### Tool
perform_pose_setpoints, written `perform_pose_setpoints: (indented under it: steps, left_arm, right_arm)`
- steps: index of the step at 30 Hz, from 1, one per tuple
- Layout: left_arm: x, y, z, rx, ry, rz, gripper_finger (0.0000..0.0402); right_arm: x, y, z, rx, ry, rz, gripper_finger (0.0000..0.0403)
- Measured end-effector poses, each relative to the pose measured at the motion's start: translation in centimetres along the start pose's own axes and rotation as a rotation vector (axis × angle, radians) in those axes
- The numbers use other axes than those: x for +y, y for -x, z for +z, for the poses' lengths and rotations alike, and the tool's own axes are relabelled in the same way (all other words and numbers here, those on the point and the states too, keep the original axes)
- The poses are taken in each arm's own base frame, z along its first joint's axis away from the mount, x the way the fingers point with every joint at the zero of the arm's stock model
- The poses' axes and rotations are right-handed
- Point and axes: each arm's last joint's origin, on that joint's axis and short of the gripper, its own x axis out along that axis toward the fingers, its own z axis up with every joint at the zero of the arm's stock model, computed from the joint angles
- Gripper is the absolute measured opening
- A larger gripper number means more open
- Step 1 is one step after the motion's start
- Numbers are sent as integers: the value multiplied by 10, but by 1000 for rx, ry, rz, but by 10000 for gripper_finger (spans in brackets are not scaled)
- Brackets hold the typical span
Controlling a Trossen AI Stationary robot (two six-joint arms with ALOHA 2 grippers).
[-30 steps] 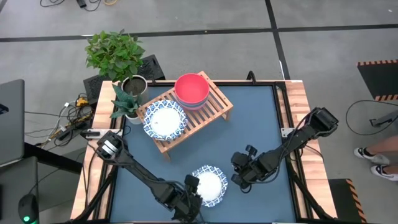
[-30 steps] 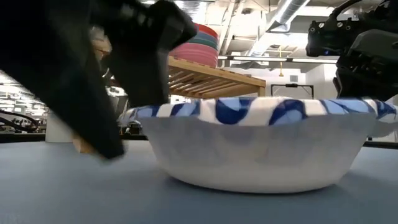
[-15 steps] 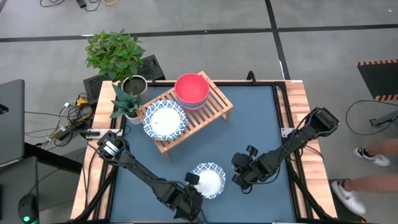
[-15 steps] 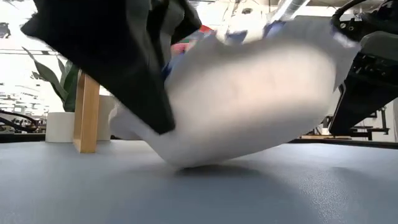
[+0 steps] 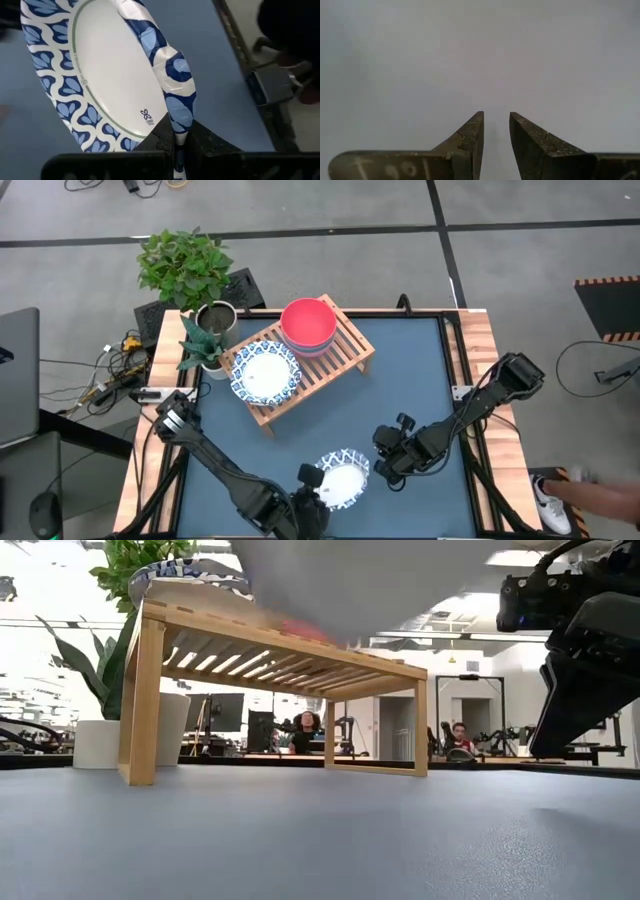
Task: Place and stack bowls onto a shelf
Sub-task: Stack the white patterned bowl on top of the other white patterned bowls on the shelf
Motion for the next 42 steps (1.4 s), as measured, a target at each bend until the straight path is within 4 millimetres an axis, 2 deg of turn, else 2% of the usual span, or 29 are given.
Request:
perform_pose_setpoints:
  steps: [5, 10, 16, 20, 25, 31, 38, 42]
  left_arm:
    - [11, 45, 12, -4, -28, 178, 0]
    - [25, 84, 14, -18, -62, 434, 0]
    - [44, 104, 7, -32, -125, 689, 0]
    - [57, 110, 5, -38, -145, 826, 0]
    - [82, 128, 5, -38, -103, 826, 0]
    - [118, 185, -4, -111, 3, 799, 0]
    - [155, 253, -29, -220, 134, 751, 0]
    - [168, 271, -52, -255, 244, 697, 0]
  right_arm:
    - [0, 0, 0, -1, 3, -1, 119]
    - [0, 0, 0, -6, 9, -3, 119]
    - [0, 0, 0, -7, 18, -4, 119]
    - [0, 0, 0, -20, 19, -13, 119]
    - [-1, 0, 0, -20, 21, -16, 118]
    - [-1, 0, 0, -18, 23, -20, 118]
    - [-1, 0, 0, -15, 26, -24, 118]
    - [-1, 0, 0, -15, 26, -25, 118]
